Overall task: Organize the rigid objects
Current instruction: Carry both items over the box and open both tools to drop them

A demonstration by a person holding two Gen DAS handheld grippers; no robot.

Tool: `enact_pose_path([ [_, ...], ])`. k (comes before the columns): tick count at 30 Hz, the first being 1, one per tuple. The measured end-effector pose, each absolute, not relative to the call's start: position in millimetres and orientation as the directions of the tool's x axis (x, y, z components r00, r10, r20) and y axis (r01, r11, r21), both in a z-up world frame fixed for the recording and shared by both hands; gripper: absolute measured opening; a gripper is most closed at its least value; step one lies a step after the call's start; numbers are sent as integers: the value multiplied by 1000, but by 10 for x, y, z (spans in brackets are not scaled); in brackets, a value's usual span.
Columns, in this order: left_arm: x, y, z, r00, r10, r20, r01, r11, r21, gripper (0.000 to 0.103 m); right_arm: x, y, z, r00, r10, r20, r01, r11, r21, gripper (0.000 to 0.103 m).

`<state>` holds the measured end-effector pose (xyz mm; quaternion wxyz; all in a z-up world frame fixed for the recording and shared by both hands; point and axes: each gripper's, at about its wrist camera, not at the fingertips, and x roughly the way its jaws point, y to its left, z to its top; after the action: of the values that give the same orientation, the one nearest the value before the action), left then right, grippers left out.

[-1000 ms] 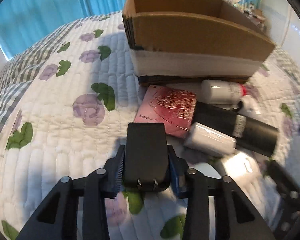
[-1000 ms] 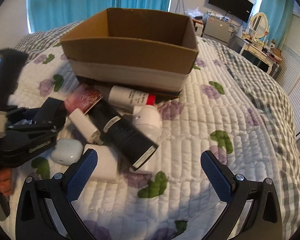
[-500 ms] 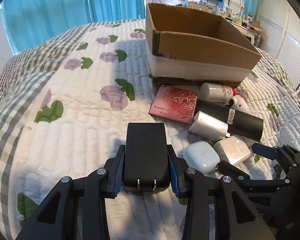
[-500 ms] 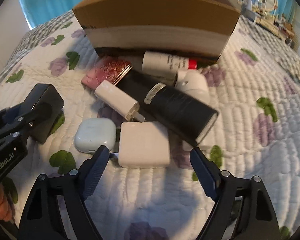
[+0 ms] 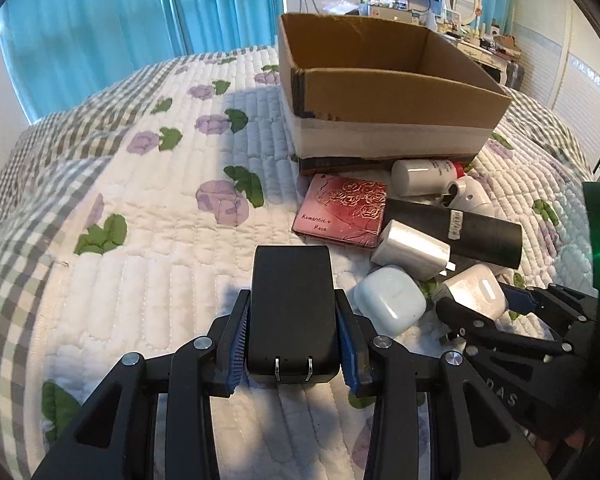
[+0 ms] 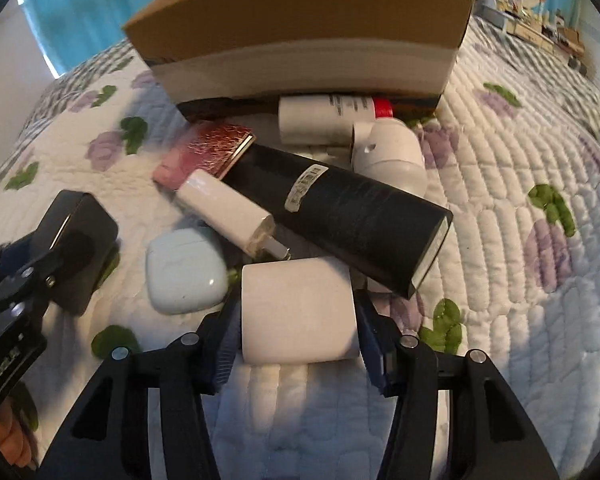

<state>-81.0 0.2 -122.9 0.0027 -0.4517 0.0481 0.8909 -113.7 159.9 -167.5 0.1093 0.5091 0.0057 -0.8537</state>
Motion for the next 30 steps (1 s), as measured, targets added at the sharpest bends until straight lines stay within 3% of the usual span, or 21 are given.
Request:
enact_pose_path([
  [14,-855,196,-555,-677,-29,-735,-81,-990,114,39,-925,1752,-668,-613,-245,-751,259,-960,102,52],
  [24,-1716,227,108,-737,-32,-676,-86,-986,140,39,-1554,1899,239,-722,-262,-641,296,-954,56,52],
  [30,-2363,280,37,-724,-2,-689,-111,-987,120,39,-2147,1922,570,-766,-244,-595,291,-956,18,52],
])
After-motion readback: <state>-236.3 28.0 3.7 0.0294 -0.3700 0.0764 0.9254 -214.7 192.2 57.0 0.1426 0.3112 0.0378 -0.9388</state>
